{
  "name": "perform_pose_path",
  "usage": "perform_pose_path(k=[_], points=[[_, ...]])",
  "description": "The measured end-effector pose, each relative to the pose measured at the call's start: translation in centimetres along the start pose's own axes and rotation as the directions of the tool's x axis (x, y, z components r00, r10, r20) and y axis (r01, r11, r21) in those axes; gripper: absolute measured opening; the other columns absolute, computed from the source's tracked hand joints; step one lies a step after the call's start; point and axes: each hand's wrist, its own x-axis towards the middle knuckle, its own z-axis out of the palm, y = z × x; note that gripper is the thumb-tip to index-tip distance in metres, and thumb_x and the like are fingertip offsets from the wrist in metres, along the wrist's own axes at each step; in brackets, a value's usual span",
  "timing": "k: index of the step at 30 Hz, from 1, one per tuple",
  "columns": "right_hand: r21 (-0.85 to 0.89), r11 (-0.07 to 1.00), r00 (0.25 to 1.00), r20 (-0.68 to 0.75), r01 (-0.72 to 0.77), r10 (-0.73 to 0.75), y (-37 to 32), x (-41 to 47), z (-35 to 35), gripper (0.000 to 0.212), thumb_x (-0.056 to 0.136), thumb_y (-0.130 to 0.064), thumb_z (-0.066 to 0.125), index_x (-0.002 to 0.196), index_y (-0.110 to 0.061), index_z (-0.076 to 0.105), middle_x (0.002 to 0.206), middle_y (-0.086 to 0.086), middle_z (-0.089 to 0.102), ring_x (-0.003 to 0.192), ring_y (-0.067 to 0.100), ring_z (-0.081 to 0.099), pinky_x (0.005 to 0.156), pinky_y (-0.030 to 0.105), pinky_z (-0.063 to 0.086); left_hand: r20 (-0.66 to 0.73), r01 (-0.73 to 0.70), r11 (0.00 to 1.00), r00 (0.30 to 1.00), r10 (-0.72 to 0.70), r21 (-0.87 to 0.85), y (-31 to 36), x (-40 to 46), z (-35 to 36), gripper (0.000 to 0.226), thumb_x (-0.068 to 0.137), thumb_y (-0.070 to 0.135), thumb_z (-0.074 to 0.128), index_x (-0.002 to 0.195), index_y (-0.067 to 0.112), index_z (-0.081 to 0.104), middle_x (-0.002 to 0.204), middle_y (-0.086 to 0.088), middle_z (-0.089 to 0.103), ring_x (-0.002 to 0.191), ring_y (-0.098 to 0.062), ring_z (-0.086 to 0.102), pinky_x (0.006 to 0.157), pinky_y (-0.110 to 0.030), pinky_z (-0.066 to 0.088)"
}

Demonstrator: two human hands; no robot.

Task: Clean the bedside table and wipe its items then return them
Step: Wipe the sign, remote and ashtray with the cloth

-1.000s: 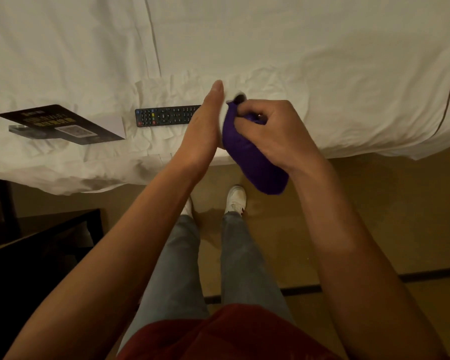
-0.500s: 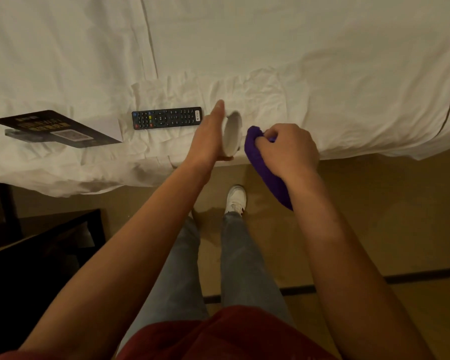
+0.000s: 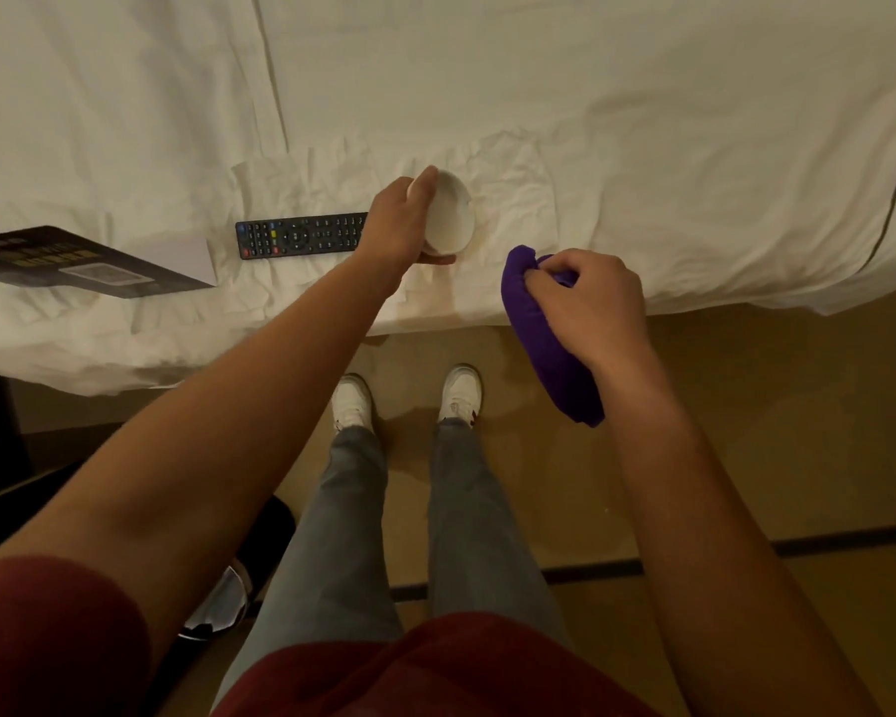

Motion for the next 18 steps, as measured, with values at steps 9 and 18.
perform_pose_path(k=[9,18], points=[[0.047,0.999,1.0,0.011,0.0,0.0,0.8,0.6,0.4,0.024,0.091,-0.044,0.064,0.105,-0.029,0.076,0.093,-0.015,0.07,0.085,0.002,0.062,0.068,0.017,0.043,0.037,-0.133,0.933,0.991,0.128,0.334,-0.7,3.3,1.5,0.041,0.107,0.046,0.042,0.123,0.015,0.062,0.115,-0.003,0.06,0.115,-0.029,0.059,0.096,-0.051,0.056],[0.073,0.997,1.0,0.019,0.012,-0.014,0.3,0.6,0.9,0.023,0.092,-0.042,0.065,0.106,-0.028,0.076,0.095,-0.015,0.071,0.086,0.002,0.063,0.072,0.022,0.047,-0.007,-0.242,0.56,0.914,0.405,0.792,-1.9,4.5,0.8,0.043,0.106,0.027,0.042,0.145,0.016,0.053,0.137,-0.015,0.056,0.127,-0.033,0.051,0.102,-0.042,0.046]])
